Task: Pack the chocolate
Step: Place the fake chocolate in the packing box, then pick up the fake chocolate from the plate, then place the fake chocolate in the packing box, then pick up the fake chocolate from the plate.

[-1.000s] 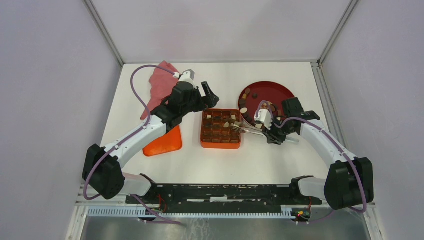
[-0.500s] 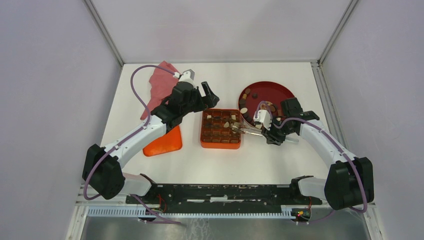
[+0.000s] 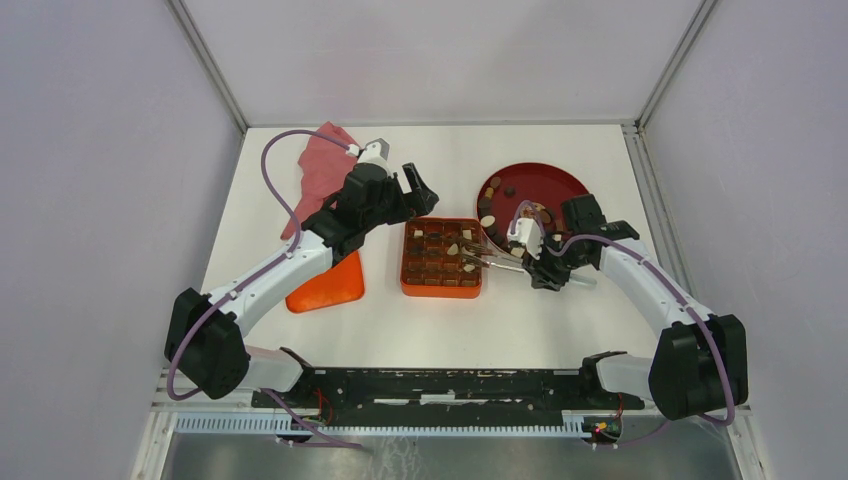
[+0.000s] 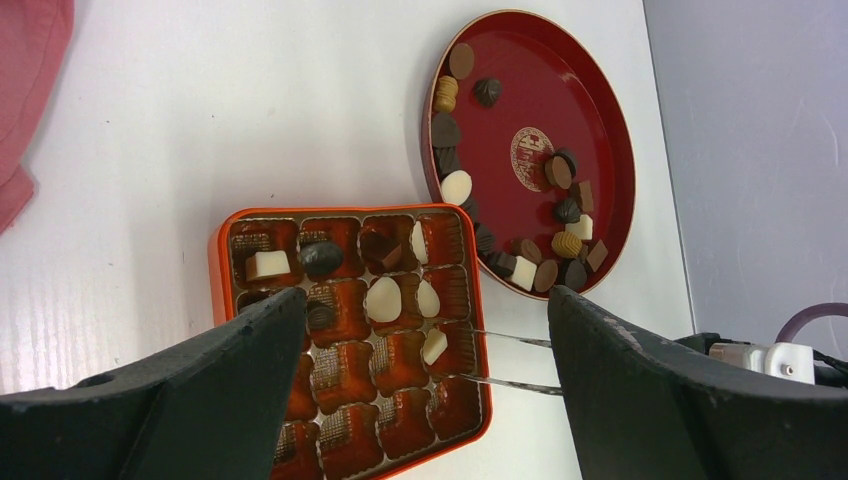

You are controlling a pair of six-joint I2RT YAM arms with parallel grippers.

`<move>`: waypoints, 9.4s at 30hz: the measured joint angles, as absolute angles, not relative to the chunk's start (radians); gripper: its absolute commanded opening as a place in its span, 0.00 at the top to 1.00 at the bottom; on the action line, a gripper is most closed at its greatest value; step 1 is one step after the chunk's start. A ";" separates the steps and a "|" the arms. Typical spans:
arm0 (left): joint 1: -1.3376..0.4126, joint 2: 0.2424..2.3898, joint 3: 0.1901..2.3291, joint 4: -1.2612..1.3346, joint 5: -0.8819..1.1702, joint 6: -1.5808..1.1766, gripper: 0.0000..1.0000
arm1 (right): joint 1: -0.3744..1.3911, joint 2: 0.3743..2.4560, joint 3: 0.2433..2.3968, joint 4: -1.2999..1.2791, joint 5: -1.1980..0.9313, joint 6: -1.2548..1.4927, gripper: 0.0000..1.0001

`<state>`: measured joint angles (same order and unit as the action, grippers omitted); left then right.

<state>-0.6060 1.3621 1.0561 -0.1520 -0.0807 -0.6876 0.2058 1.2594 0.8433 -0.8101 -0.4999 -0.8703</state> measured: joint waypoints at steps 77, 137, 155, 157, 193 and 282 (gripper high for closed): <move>-0.460 1.331 1.013 -0.047 0.088 -0.747 0.01 | -0.198 1.484 1.074 -0.860 -0.295 -0.755 0.65; -0.460 1.331 1.003 -0.049 0.084 -0.747 0.01 | -0.113 1.582 1.168 -0.858 -0.239 -0.674 0.88; -0.460 1.333 1.003 -0.100 0.062 -0.746 0.02 | 0.155 1.351 1.007 -0.810 -0.596 -0.713 0.89; -0.460 1.333 1.003 -0.109 0.057 -0.746 0.02 | 0.201 1.351 0.984 -0.803 -0.604 -0.721 0.88; -0.460 1.320 0.975 -0.133 0.028 -0.746 0.02 | 0.371 1.374 0.912 -0.749 -0.451 -0.749 0.59; -0.460 1.311 0.957 -0.020 0.055 -0.748 0.01 | -0.218 1.613 1.215 -0.896 -0.230 -0.669 0.55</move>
<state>-0.4603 1.3106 0.9573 -0.0196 0.0551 -0.7475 -0.2176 1.6127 1.2148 -0.8959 -0.2302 -0.6693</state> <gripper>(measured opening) 0.990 0.442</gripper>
